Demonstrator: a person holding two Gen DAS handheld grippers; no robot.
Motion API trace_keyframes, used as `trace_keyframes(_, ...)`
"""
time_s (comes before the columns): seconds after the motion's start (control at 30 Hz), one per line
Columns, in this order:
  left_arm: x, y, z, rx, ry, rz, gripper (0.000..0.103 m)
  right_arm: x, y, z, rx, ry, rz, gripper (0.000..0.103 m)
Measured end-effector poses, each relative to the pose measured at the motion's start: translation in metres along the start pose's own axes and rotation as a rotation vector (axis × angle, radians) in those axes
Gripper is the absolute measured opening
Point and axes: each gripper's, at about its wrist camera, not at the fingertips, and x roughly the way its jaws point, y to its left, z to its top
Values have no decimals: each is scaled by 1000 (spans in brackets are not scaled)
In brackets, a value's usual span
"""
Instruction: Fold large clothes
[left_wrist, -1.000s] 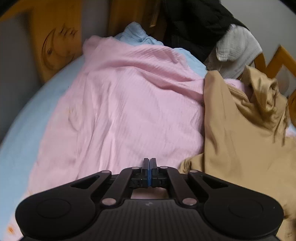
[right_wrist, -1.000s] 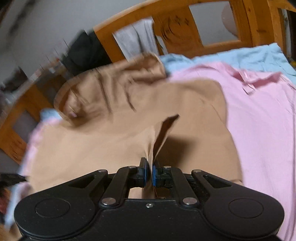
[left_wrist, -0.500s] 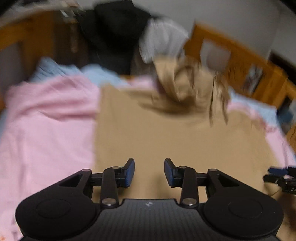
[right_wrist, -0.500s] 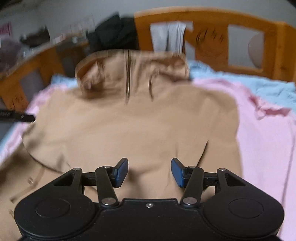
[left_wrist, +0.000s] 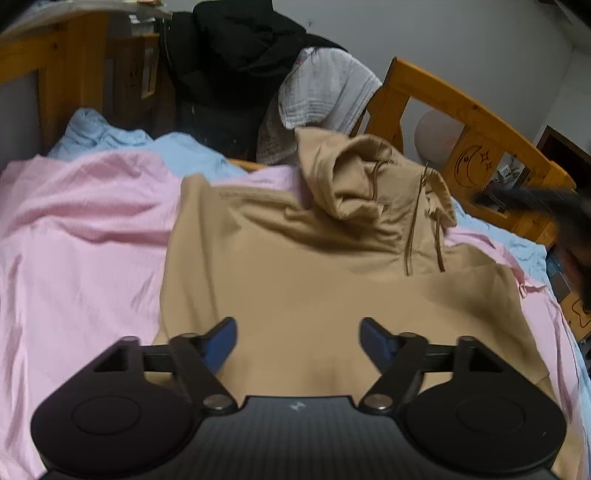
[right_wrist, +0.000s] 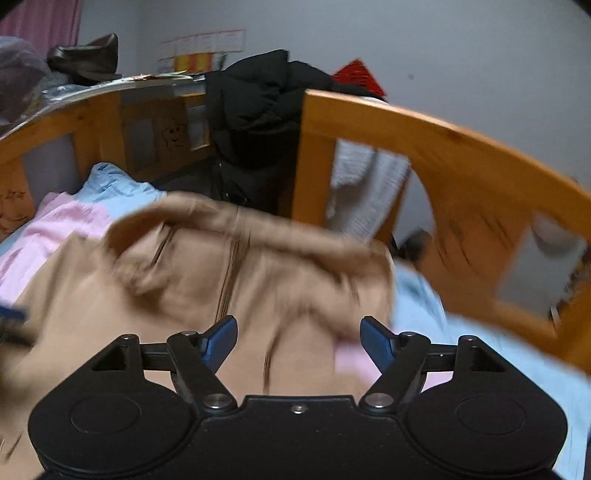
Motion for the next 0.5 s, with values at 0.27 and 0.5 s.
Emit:
trace_keyframes(0.27, -2, 3, -2, -39, 12, -28, 99, 96, 21, 89, -327, 173, 41, 75)
trace_keyframes(0.5, 1, 3, -6, -33, 17, -29, 100, 129, 60, 107, -584, 274, 73, 50)
